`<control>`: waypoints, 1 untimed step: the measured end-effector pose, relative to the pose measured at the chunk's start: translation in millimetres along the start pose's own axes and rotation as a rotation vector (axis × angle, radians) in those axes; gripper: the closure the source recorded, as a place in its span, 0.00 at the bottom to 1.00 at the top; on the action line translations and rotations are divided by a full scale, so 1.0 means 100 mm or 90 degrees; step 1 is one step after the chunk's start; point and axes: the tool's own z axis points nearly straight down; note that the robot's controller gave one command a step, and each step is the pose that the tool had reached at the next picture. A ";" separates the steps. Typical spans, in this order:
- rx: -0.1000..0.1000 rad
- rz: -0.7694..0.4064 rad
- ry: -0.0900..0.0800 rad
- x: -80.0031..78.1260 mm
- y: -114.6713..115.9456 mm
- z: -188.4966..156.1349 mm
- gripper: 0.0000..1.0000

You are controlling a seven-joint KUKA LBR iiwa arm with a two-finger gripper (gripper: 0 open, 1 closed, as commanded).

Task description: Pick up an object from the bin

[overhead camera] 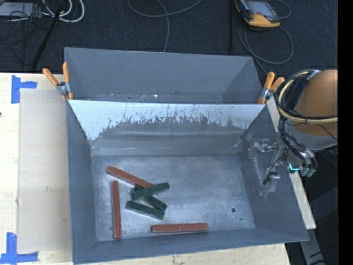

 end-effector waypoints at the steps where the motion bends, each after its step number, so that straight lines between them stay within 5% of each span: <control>1: -0.002 0.012 -0.002 0.39 0.81 0.03 0.00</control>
Offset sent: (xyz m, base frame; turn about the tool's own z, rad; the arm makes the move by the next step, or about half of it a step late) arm -0.0378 0.0755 -0.0011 0.0259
